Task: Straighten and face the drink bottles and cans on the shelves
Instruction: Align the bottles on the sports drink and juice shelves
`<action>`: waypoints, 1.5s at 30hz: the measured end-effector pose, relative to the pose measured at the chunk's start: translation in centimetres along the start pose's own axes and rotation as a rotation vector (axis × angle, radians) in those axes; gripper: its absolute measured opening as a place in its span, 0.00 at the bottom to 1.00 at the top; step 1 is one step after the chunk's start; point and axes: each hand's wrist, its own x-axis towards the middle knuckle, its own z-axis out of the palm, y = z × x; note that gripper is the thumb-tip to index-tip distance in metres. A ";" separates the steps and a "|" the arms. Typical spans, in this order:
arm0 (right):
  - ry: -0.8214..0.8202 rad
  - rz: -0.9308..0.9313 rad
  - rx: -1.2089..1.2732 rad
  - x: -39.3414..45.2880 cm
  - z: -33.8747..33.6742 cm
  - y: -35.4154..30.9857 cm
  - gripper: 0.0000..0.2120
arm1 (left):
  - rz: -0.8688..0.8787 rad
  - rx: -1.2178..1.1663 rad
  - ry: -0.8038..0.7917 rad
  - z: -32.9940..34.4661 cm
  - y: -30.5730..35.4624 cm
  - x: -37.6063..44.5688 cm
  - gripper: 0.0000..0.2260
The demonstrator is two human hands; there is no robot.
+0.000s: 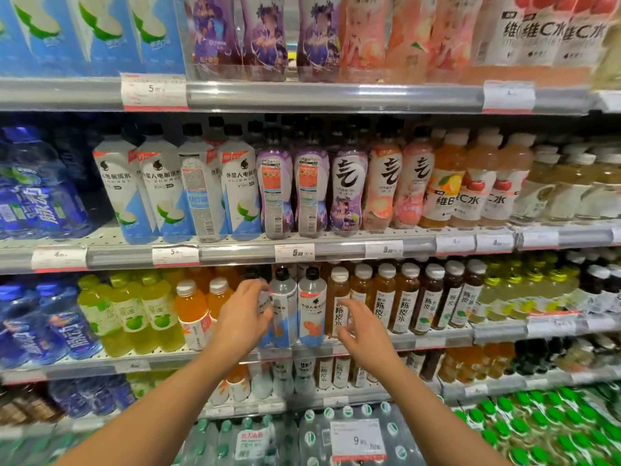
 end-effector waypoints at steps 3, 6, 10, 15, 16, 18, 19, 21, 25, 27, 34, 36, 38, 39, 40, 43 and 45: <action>-0.006 0.058 -0.013 -2.0 -0.9 -0.1 0.24 | 0.095 0.036 -0.073 -0.6 0.7 -0.2 0.15; -0.012 0.090 -0.051 -4.1 -1.8 -1.1 0.21 | 0.114 0.026 -0.144 -0.8 1.1 0.2 0.15; -0.021 0.158 -0.155 -7.4 -3.0 -2.2 0.18 | 0.054 -0.024 -0.272 0.9 0.4 -0.5 0.14; -0.152 0.257 -0.282 -10.3 -3.5 -2.5 0.19 | -0.114 -0.101 -0.368 3.6 -2.2 -2.8 0.10; -0.189 0.273 -0.304 -10.2 -3.5 -2.7 0.19 | -0.137 -0.091 -0.396 4.0 -2.7 -3.3 0.11; -0.264 0.288 -0.323 -9.4 -3.0 -3.4 0.17 | -0.189 -0.083 -0.456 4.7 -3.8 -4.2 0.13; -0.295 0.294 -0.310 -8.7 -2.5 -3.7 0.13 | -0.214 -0.097 -0.474 4.9 -4.3 -4.4 0.15; -0.327 0.322 -0.206 -7.1 -1.3 -4.3 0.11 | -0.265 -0.158 -0.487 5.4 -5.2 -4.4 0.19; -0.367 0.353 0.014 -3.5 2.3 -4.8 0.15 | -0.456 -0.367 -0.475 6.2 -6.8 -3.6 0.23; -0.420 0.326 -0.015 -2.0 4.1 -4.4 0.14 | -0.526 -0.444 -0.469 6.6 -7.6 -3.1 0.22; -0.554 0.141 -0.208 3.0 8.1 -0.4 0.19 | -0.366 -0.206 -0.506 7.9 -8.8 -2.4 0.21; -0.554 0.073 -0.249 4.1 8.5 -0.1 0.19 | -0.347 -0.148 -0.504 8.0 -8.8 -2.1 0.22; -0.538 0.011 -0.267 4.8 8.9 0.2 0.17 | -0.340 -0.113 -0.501 8.3 -8.9 -1.8 0.21; -0.533 -0.002 -0.268 5.0 9.0 0.4 0.15 | -0.330 -0.096 -0.506 8.5 -8.8 -1.8 0.21; -0.531 -0.015 -0.268 5.0 9.1 0.4 0.13 | -0.322 -0.074 -0.521 8.6 -8.9 -1.9 0.21; -0.517 -0.044 -0.241 4.6 8.8 0.8 0.07 | -0.320 -0.041 -0.576 8.9 -9.0 -1.9 0.18; -0.466 -0.045 -0.201 4.1 8.2 1.4 0.08 | -0.301 -0.023 -0.589 8.9 -8.8 -1.8 0.15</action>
